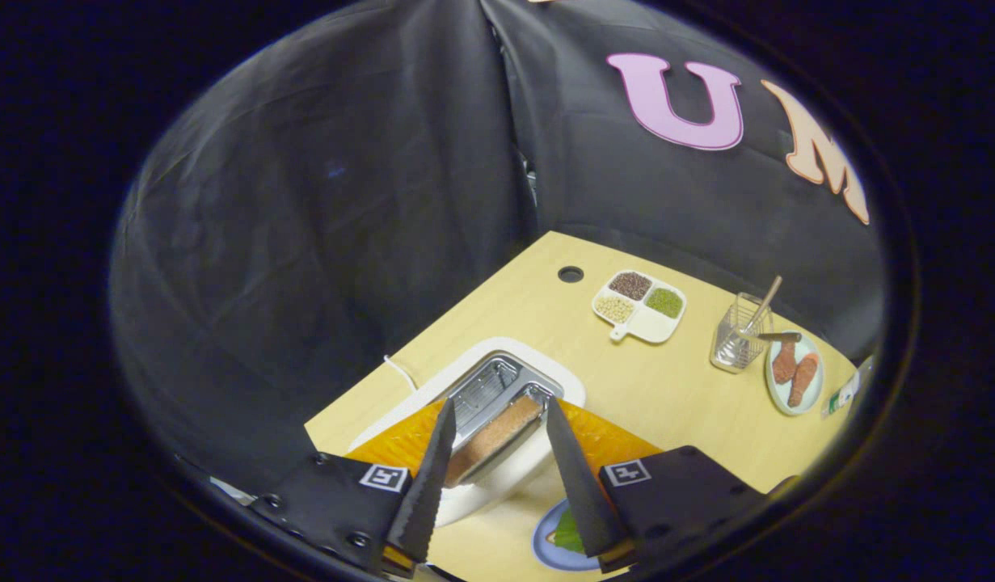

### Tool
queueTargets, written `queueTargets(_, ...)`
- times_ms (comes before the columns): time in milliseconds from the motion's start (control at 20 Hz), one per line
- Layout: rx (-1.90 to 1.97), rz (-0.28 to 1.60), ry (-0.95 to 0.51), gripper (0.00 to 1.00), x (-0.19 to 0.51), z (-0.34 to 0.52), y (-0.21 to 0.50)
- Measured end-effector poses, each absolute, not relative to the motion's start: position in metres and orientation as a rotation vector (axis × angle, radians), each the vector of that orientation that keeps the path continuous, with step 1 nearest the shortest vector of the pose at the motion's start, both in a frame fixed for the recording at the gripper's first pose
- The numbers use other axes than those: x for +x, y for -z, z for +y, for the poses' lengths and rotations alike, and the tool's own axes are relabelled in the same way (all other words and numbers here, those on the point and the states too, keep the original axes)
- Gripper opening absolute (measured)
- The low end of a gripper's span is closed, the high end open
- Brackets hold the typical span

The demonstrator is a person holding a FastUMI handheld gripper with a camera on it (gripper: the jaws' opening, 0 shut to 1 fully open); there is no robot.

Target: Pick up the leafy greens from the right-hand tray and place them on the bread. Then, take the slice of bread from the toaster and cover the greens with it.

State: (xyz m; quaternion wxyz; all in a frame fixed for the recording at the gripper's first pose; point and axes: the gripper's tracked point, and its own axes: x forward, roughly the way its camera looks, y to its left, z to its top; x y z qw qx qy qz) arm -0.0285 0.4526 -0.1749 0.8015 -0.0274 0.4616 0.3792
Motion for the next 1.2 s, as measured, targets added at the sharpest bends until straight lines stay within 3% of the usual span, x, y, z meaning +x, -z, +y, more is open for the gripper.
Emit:
queueTargets(50,-0.051,1.013,-0.802,0.73,-0.03,0.453,0.177)
queueTargets(250,-0.032,1.071,-0.779,0.73,-0.032,0.455,0.189)
queueTargets(400,0.012,1.083,-0.765,0.38,-0.031,0.461,0.19)
queueTargets(500,0.011,1.088,-0.759,0.41,-0.03,0.46,0.191)
queueTargets(650,0.029,1.094,-0.752,0.14,-0.03,0.459,0.191)
queueTargets(1200,0.136,0.993,-0.754,0.04,-0.026,0.439,0.143)
